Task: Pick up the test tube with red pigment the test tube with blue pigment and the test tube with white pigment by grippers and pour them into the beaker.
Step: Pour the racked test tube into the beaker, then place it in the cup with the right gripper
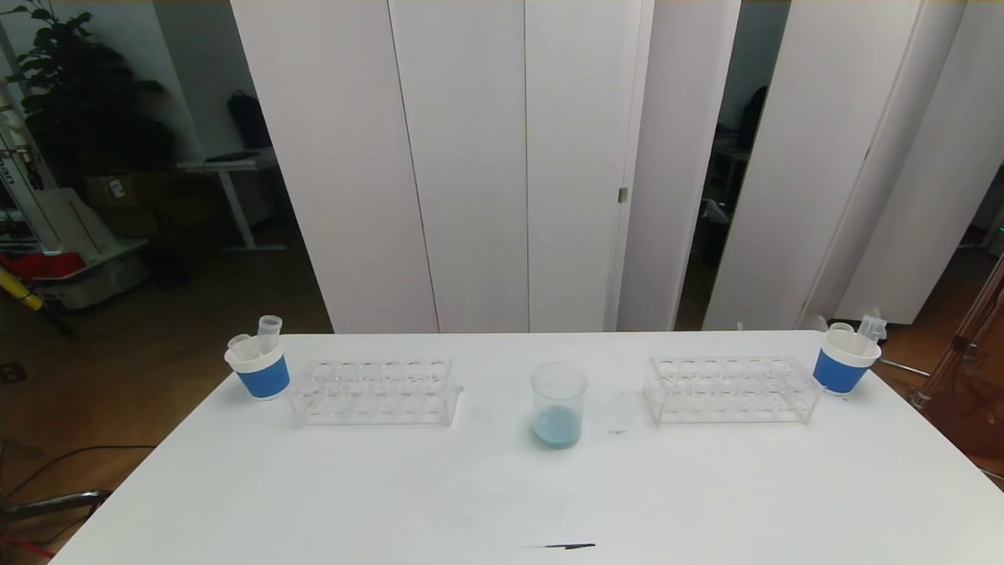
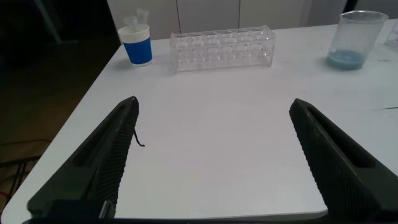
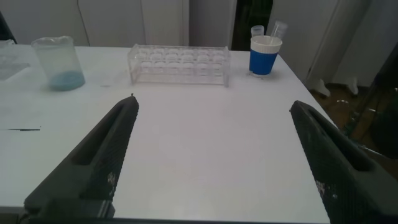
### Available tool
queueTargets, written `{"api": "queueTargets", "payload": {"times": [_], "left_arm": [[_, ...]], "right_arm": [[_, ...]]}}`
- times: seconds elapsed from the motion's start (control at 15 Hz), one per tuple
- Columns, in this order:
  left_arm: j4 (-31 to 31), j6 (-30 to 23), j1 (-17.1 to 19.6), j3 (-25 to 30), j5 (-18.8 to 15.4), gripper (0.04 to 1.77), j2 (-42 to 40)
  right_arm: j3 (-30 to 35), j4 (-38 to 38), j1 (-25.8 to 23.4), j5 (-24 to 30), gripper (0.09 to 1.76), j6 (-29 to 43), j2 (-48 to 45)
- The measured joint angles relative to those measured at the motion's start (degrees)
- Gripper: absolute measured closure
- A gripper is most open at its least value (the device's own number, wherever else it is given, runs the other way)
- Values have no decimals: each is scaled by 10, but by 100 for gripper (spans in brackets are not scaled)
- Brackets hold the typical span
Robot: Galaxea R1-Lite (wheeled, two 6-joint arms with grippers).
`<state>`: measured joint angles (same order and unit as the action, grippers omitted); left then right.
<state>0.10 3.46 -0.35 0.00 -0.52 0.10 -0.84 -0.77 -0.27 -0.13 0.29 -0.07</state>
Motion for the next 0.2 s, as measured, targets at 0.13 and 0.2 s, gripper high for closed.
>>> {"api": "queueTargets", "payload": {"times": [0.13, 0.2], "left_arm": [[0, 0, 0, 0, 0, 8, 0], [0, 0, 0, 0, 0, 8, 0]], "right_arm": [[6, 1, 0, 0, 10, 0, 0], [7, 1, 0, 0, 10, 0, 0]]}}
